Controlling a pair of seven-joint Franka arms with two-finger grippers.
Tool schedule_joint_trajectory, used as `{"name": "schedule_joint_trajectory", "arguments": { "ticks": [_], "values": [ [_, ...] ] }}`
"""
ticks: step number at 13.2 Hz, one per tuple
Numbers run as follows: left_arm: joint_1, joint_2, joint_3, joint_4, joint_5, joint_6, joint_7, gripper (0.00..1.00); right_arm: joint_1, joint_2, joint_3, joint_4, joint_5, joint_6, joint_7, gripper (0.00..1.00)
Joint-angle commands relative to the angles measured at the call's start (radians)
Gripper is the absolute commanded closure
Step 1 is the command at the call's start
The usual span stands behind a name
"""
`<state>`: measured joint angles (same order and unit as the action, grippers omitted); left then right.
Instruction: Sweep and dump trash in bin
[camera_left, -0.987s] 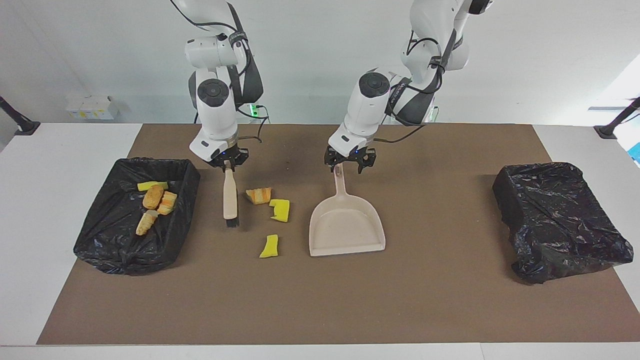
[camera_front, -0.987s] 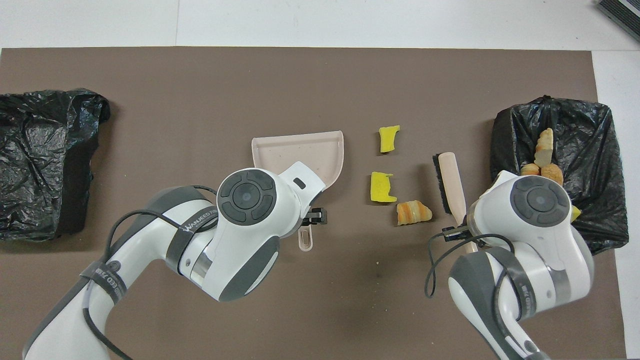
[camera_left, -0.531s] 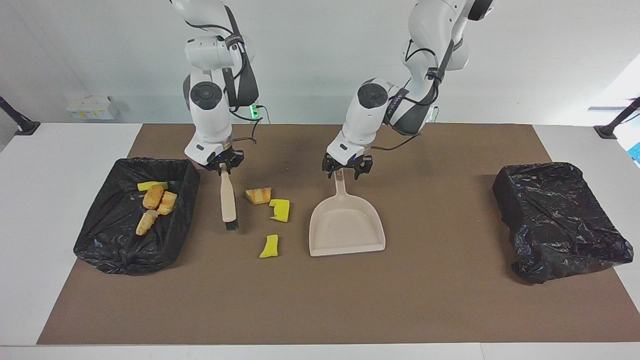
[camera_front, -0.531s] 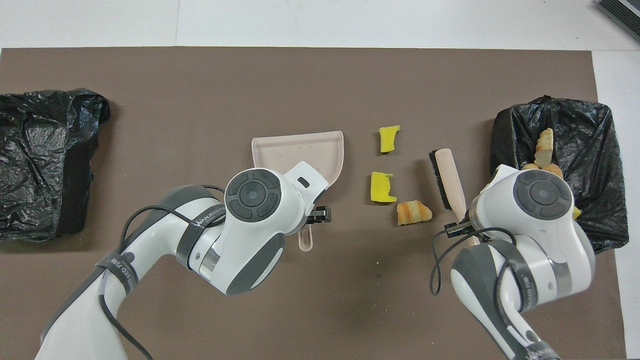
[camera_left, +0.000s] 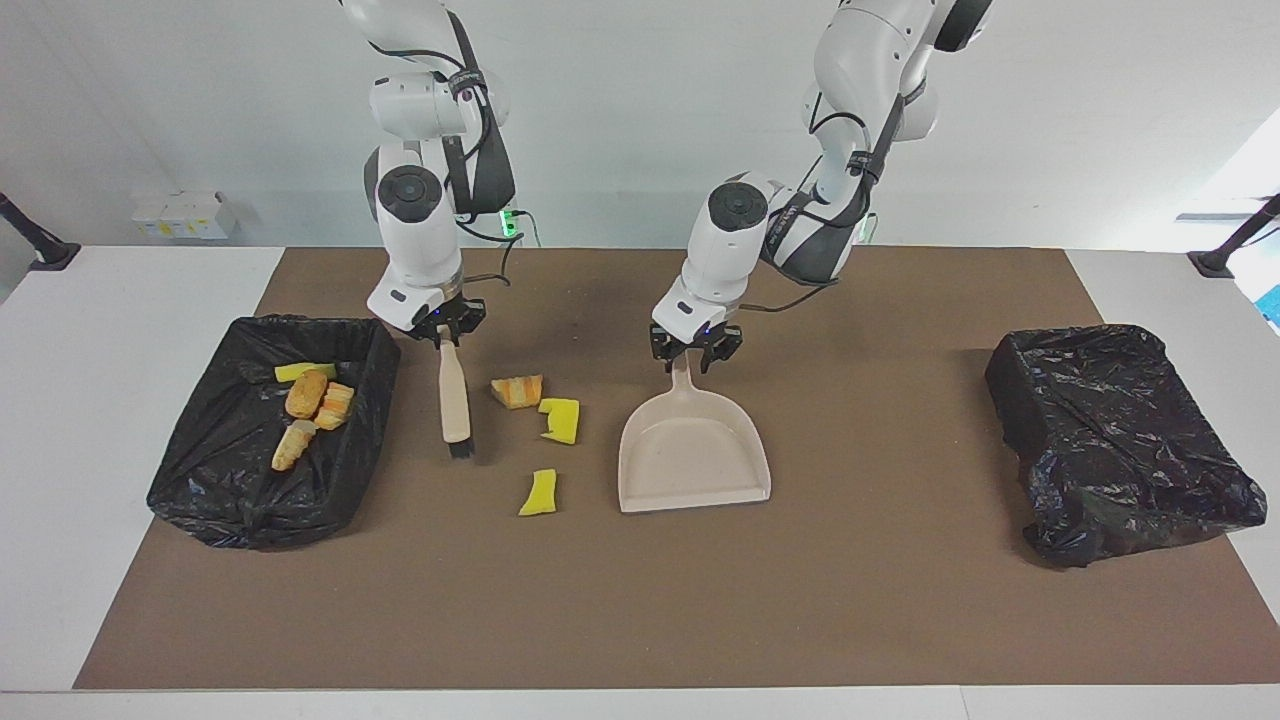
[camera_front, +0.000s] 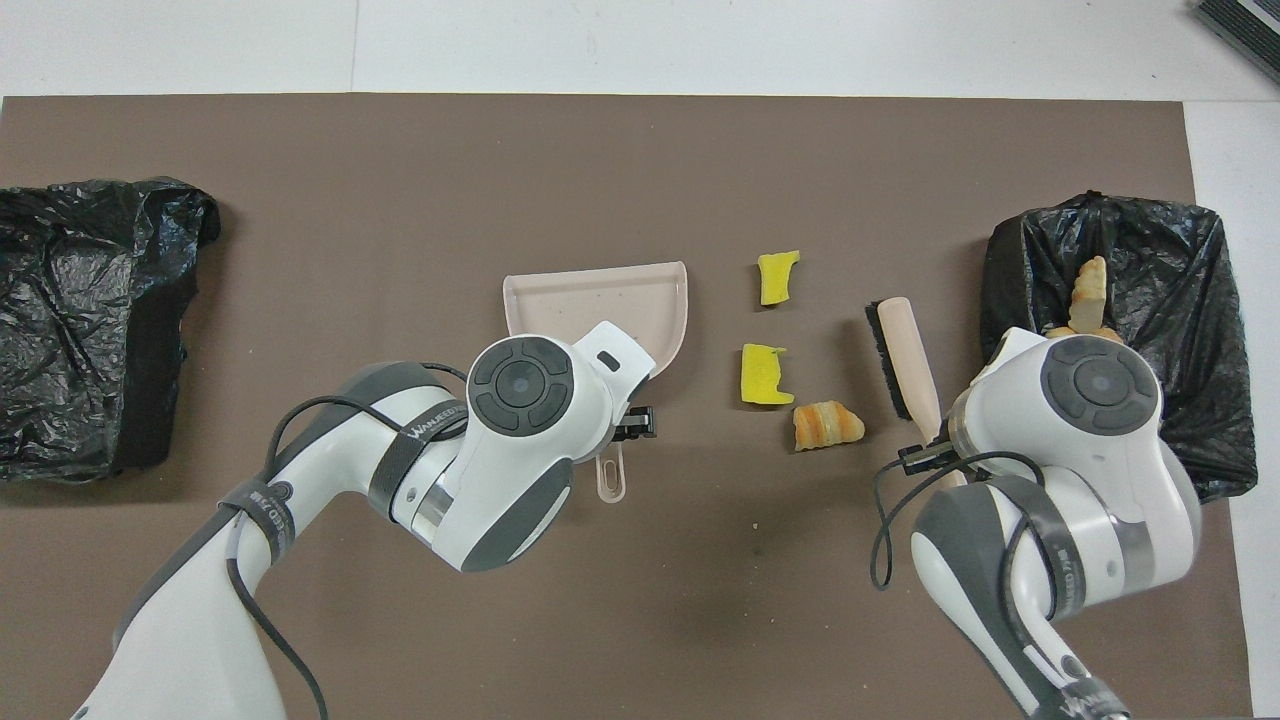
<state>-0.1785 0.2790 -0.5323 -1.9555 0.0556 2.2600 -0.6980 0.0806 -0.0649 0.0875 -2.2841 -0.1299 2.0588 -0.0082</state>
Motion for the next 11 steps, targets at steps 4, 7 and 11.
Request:
{"name": "schedule_joint_trajectory", "arguments": {
  "ticks": [4, 7, 11],
  "values": [
    [-0.019, 0.0, 0.006, 0.003, 0.093, 0.006, 0.012, 1.0, -0.013, -0.026, 0.011, -0.02, 0.004, -0.009, -0.012, 1.0],
    [-0.001, -0.017, 0.006, 0.012, 0.125, -0.014, 0.197, 1.0, -0.013, -0.029, 0.011, -0.084, 0.004, 0.006, 0.034, 1.0],
    [0.027, -0.021, 0.014, 0.085, 0.124, -0.155, 0.64, 1.0, 0.031, -0.026, 0.015, -0.086, 0.021, 0.006, 0.128, 1.0]
  ]
}}
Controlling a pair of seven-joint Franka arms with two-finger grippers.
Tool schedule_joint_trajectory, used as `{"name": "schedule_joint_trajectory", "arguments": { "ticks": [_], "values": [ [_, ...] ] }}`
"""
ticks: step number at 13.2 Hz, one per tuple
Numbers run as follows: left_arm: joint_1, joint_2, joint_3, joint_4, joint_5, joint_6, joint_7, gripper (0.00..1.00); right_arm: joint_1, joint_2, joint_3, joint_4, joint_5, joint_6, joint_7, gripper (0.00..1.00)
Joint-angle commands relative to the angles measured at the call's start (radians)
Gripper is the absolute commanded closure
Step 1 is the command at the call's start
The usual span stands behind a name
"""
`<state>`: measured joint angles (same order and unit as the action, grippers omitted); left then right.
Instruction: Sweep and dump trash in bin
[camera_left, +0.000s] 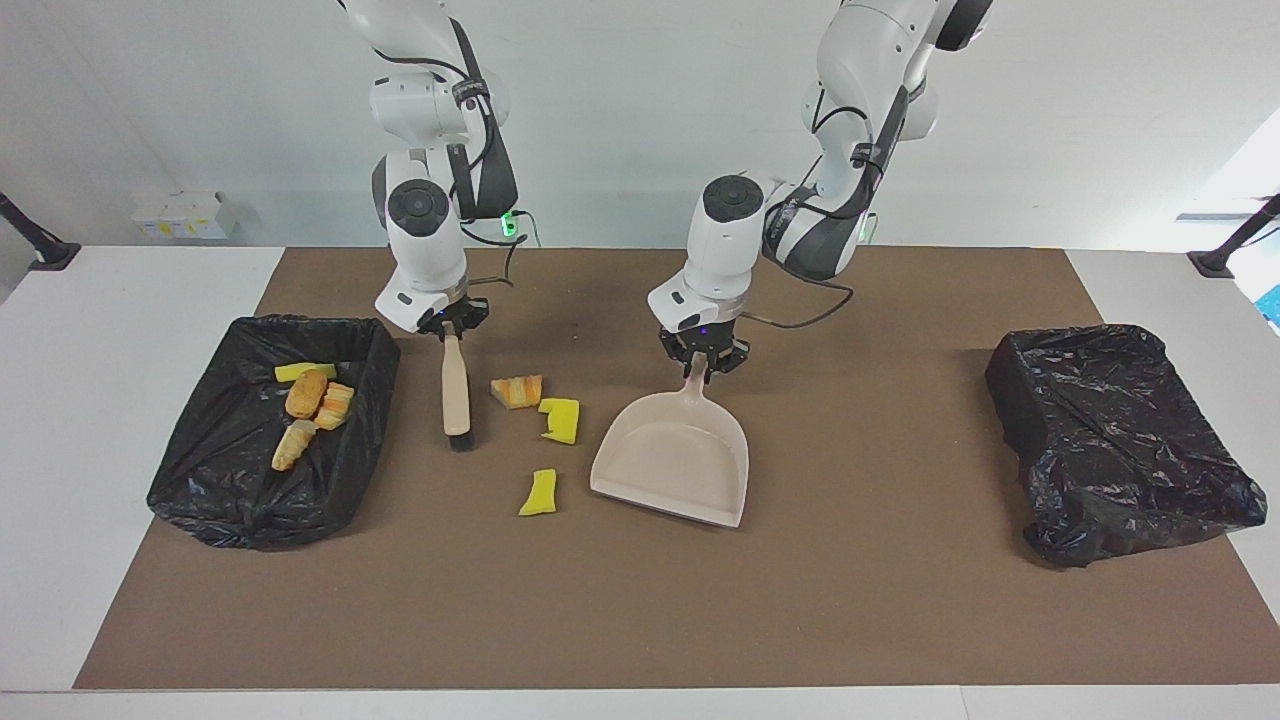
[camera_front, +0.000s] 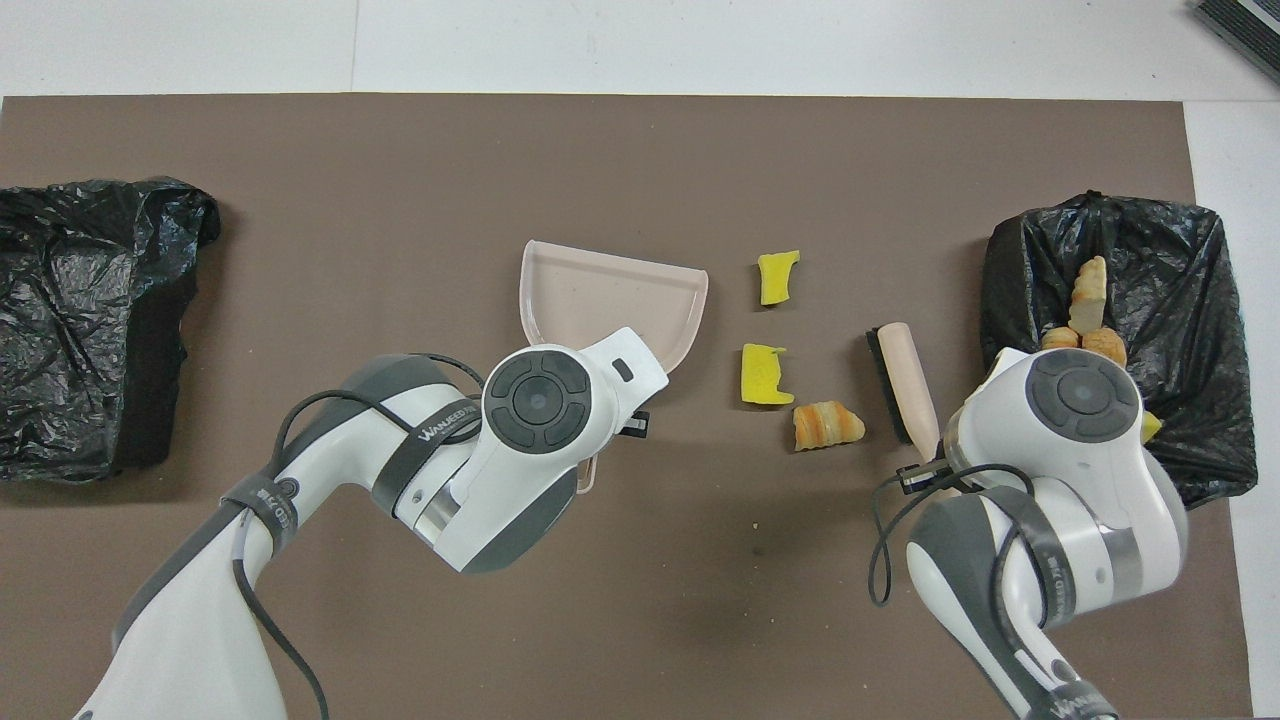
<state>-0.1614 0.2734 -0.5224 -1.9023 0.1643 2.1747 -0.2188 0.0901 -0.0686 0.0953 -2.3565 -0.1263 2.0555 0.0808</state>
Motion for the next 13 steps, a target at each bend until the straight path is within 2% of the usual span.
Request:
{"name": "schedule_joint_trajectory", "arguments": {
  "ticks": [1, 4, 7, 9, 13],
  "values": [
    [0.025, -0.02, 0.004, 0.034, 0.015, -0.085, 0.232, 1.0, 0.026, -0.02, 0.008, -0.01, 0.048, 0.011, 0.048, 1.0],
    [0.039, -0.055, 0.008, 0.034, 0.015, -0.148, 0.451, 1.0, 0.06, -0.013, 0.009, -0.001, 0.077, 0.012, 0.086, 1.0],
    [0.053, -0.08, 0.008, 0.029, 0.017, -0.249, 0.574, 1.0, 0.1, 0.012, 0.011, 0.003, 0.095, 0.024, 0.178, 1.0],
    [0.053, -0.095, 0.007, 0.013, 0.017, -0.279, 0.627, 1.0, 0.128, 0.023, 0.009, 0.02, 0.161, 0.021, 0.217, 1.0],
    [0.049, -0.118, 0.005, -0.03, 0.018, -0.268, 0.765, 1.0, 0.181, 0.078, 0.011, 0.065, 0.221, 0.035, 0.413, 1.0]
  ]
}}
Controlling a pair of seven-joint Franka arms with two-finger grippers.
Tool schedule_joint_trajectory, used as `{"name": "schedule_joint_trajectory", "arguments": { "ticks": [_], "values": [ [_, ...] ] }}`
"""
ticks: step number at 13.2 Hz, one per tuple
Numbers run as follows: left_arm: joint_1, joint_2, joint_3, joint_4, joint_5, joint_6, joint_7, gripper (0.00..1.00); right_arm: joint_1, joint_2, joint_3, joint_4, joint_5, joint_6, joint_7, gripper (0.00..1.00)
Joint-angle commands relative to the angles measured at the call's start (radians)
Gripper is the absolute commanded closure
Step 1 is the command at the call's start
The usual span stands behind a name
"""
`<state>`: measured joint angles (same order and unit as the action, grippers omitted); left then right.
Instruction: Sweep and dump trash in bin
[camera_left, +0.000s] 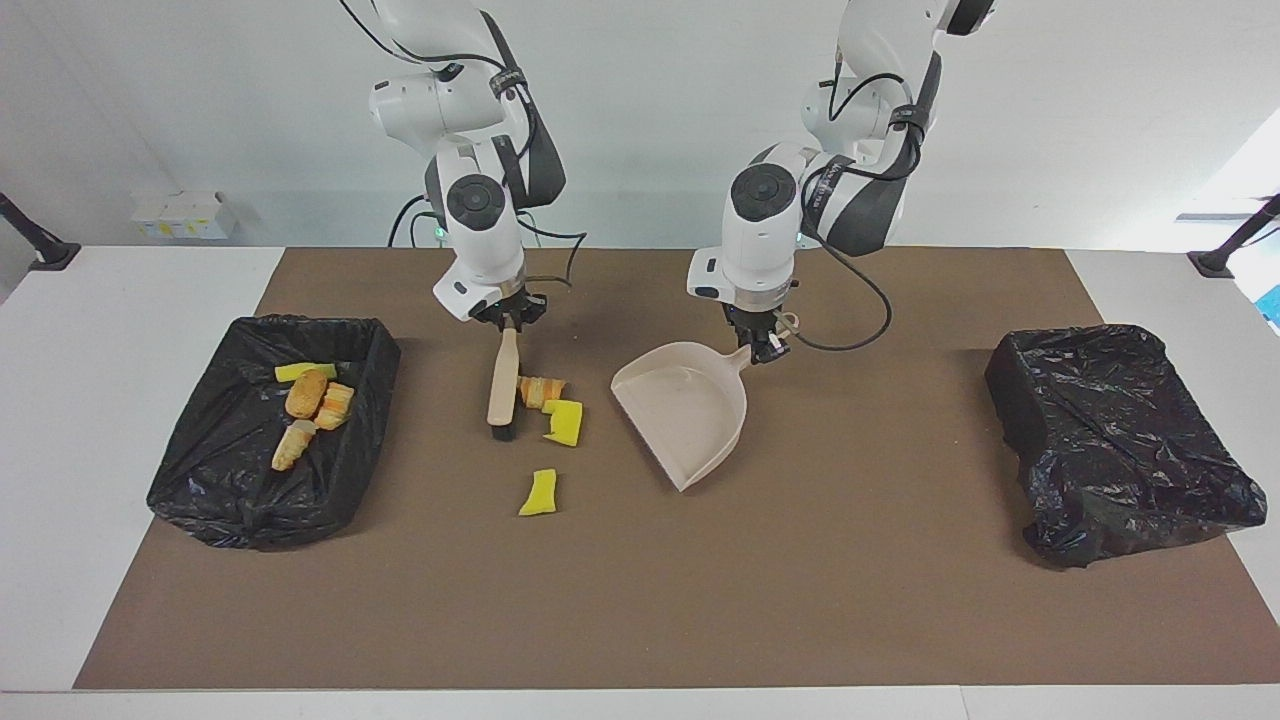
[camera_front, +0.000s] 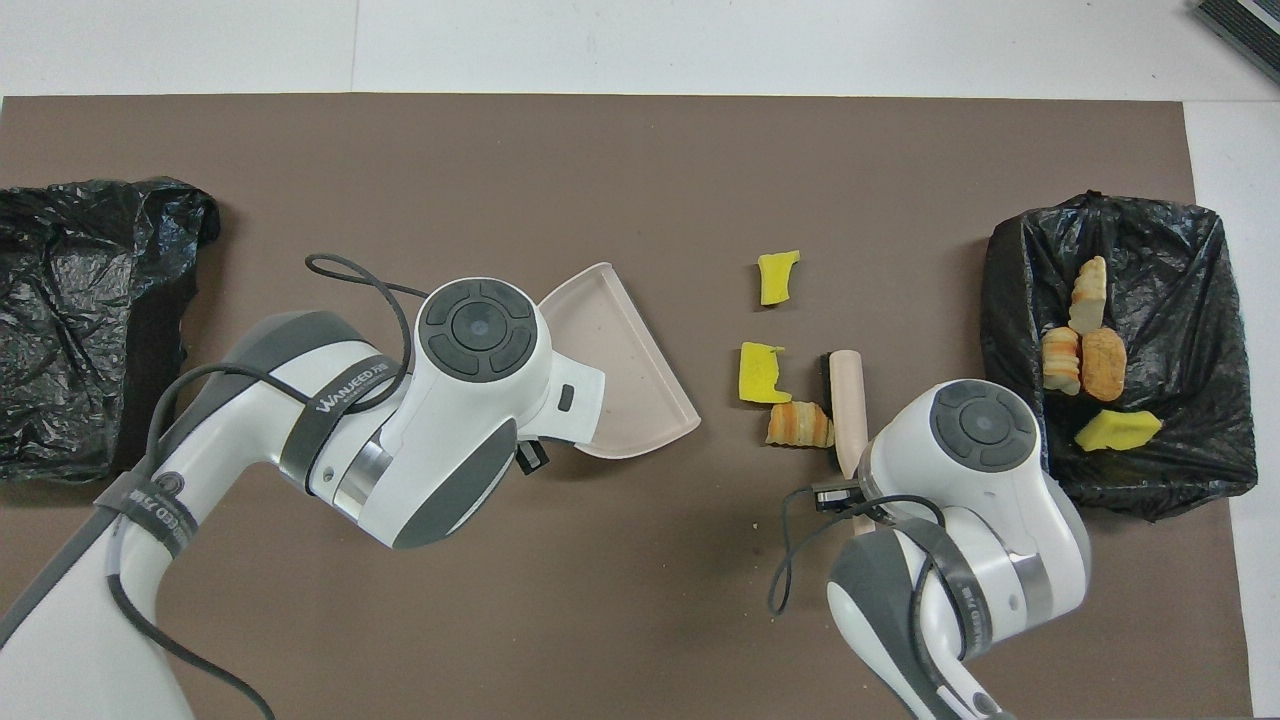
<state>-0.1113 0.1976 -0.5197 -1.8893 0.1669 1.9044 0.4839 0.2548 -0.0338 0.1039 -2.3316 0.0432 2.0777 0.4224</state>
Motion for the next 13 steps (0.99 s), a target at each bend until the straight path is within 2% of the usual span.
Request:
{"name": "schedule_joint_trajectory", "arguments": {
  "ticks": [1, 8, 13],
  "values": [
    [0.001, -0.04, 0.003, -0.051, 0.016, 0.005, 0.088, 1.0, 0.029, 0.054, 0.002, 0.049, 0.082, 0.015, 0.096, 1.0],
    [-0.005, -0.021, 0.001, -0.114, 0.016, 0.103, 0.156, 1.0, 0.145, 0.118, 0.002, 0.124, 0.132, 0.03, 0.151, 1.0],
    [-0.002, -0.006, 0.001, -0.148, 0.014, 0.148, 0.154, 1.0, 0.132, 0.126, -0.004, 0.241, 0.138, -0.102, 0.161, 1.0]
  ]
}}
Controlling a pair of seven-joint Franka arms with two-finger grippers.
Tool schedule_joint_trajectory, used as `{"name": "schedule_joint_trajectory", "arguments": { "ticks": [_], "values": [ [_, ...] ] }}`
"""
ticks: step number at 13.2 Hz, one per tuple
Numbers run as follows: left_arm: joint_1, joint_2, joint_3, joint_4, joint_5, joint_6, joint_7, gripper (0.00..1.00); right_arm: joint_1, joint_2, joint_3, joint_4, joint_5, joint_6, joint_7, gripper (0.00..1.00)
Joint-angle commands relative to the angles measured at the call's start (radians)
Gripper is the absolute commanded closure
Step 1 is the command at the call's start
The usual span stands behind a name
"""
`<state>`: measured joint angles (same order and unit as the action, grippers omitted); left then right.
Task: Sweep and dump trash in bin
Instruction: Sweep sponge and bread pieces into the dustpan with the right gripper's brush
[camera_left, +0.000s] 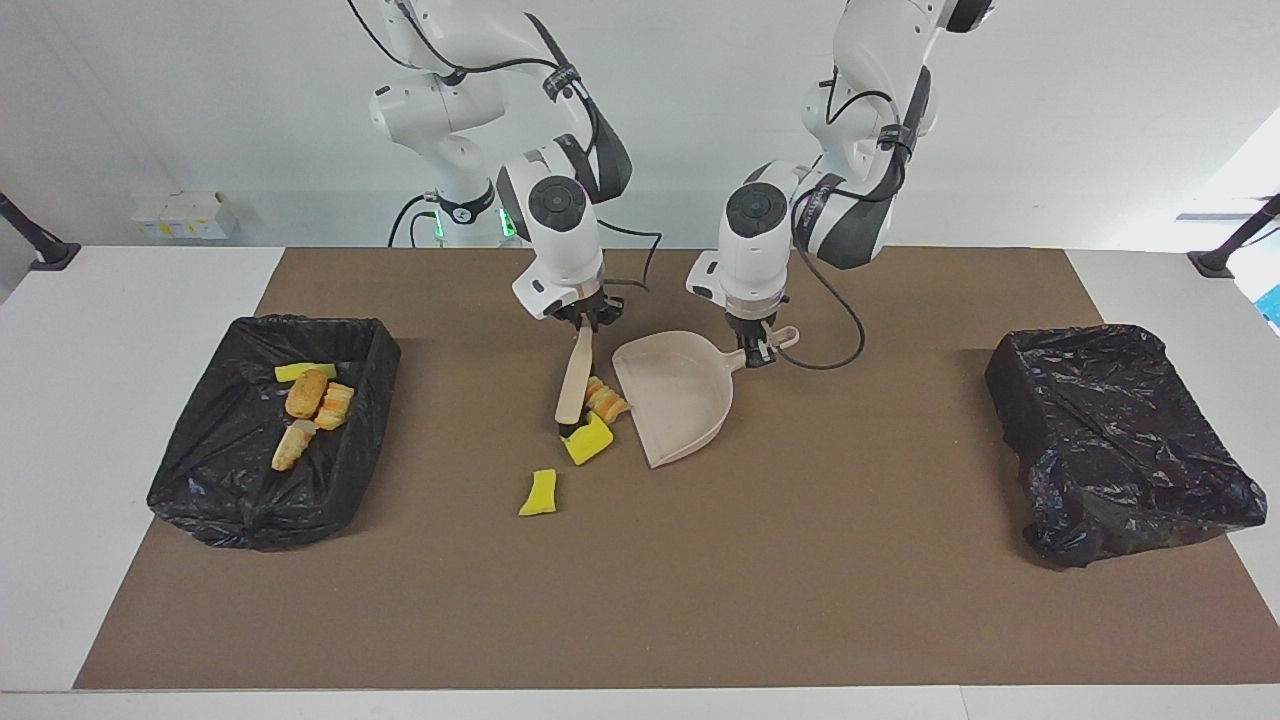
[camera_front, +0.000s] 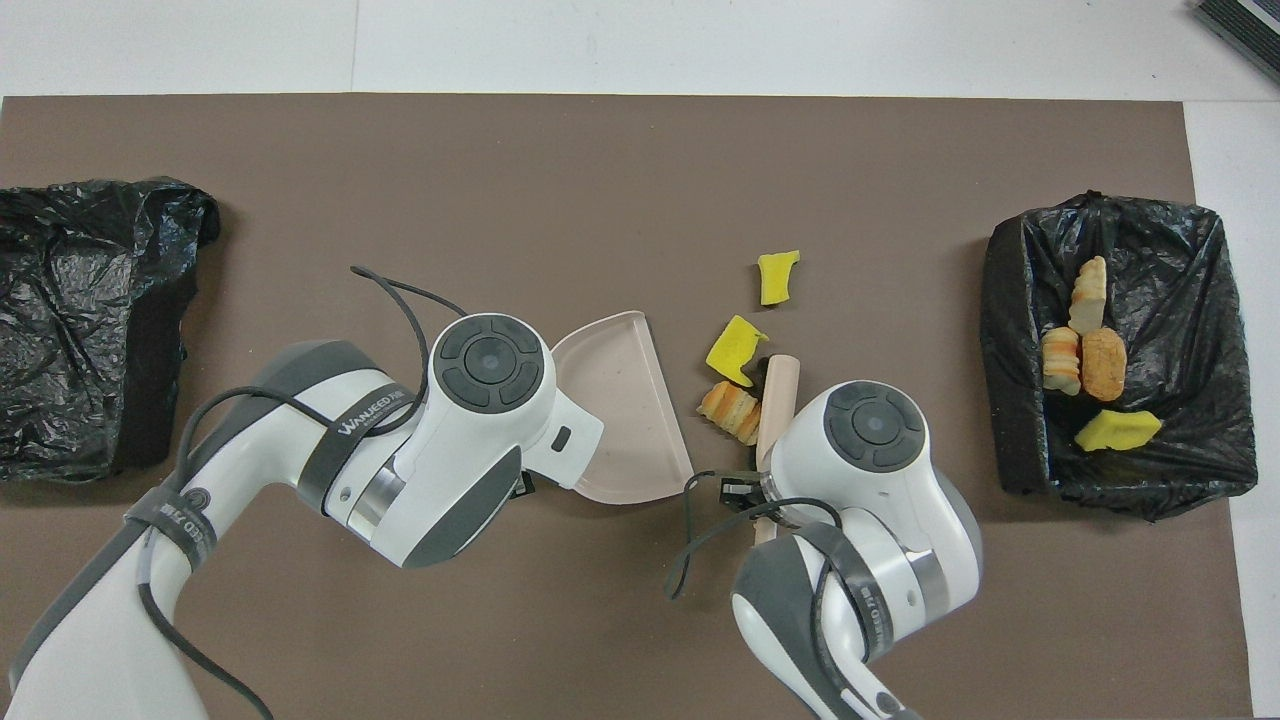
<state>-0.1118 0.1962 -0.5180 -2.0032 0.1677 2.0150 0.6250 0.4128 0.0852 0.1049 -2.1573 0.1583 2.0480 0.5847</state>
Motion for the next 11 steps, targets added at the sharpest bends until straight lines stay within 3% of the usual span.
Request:
{"name": "schedule_joint_trajectory", "arguments": {
  "ticks": [1, 6, 11],
  "values": [
    [-0.002, -0.004, 0.0, -0.043, 0.013, 0.054, 0.013, 1.0, -0.038, 0.005, -0.007, 0.089, 0.014, -0.104, -0.006, 1.0],
    [-0.002, -0.006, 0.001, -0.055, 0.013, 0.065, 0.007, 1.0, -0.182, 0.021, -0.008, 0.105, -0.176, -0.097, -0.262, 1.0],
    [-0.005, -0.008, 0.003, -0.055, 0.013, 0.053, 0.002, 1.0, -0.242, 0.085, -0.008, 0.168, -0.307, -0.02, -0.452, 1.0]
  ]
}}
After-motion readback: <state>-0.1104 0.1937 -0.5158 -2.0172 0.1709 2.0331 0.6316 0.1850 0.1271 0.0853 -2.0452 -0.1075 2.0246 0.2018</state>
